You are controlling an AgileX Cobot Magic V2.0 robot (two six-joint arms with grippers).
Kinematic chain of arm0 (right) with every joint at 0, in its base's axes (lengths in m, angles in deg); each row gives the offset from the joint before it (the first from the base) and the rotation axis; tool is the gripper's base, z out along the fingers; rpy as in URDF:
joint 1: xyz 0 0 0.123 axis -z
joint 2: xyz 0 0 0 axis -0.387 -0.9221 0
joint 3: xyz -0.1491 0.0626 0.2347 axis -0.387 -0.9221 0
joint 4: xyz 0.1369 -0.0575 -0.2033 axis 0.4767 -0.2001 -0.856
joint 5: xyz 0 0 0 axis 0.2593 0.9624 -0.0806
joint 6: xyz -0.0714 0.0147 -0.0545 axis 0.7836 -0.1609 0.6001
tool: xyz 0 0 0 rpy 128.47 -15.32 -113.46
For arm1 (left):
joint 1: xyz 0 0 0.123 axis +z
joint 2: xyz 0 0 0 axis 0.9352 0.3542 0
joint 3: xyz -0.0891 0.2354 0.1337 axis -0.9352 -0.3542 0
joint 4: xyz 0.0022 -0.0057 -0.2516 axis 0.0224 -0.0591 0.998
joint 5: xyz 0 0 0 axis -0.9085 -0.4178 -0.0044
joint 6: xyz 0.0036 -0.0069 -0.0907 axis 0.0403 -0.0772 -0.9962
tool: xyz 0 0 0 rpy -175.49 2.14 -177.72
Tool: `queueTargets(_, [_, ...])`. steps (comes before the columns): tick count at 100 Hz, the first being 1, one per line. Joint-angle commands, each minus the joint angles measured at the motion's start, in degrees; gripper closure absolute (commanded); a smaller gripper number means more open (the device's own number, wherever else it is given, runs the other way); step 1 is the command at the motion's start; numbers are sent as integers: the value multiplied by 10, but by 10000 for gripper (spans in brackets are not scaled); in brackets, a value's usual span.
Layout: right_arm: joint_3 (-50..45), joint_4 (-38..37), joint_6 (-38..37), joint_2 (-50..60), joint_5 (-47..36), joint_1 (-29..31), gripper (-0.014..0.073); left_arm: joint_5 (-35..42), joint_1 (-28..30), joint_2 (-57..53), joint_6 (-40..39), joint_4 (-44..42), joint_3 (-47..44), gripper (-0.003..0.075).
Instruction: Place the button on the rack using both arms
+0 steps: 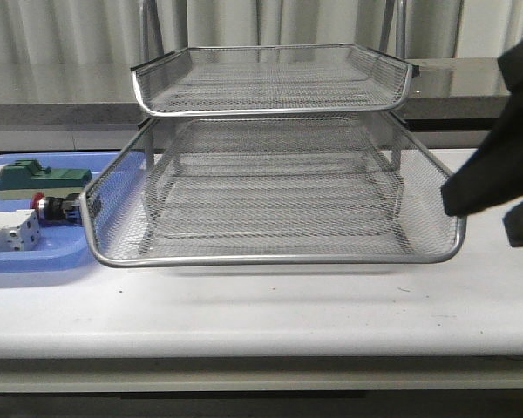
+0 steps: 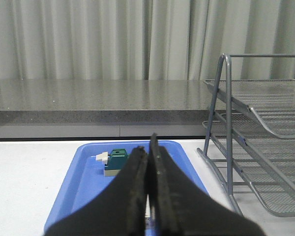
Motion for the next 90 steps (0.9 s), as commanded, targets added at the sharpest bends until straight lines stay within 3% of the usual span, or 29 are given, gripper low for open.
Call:
queueTargets(1, [29, -122, -92, 25, 21, 1, 141, 46, -3, -18, -4, 2, -25, 740])
queueTargets(21, [88, -382, -274, 73, 107, 6, 141, 46, -3, -18, -4, 2, -25, 740])
queueTargets(42, [127, -551, -387, 149, 178, 6, 141, 46, -3, -18, -4, 2, -25, 740])
queueTargets(68, [126, -592, -408, 255, 198, 6, 174, 46, -3, -18, -4, 2, -25, 740])
queueTargets(90, [126, -592, -408, 291, 202, 6, 473, 46, -3, -18, -4, 2, -25, 740])
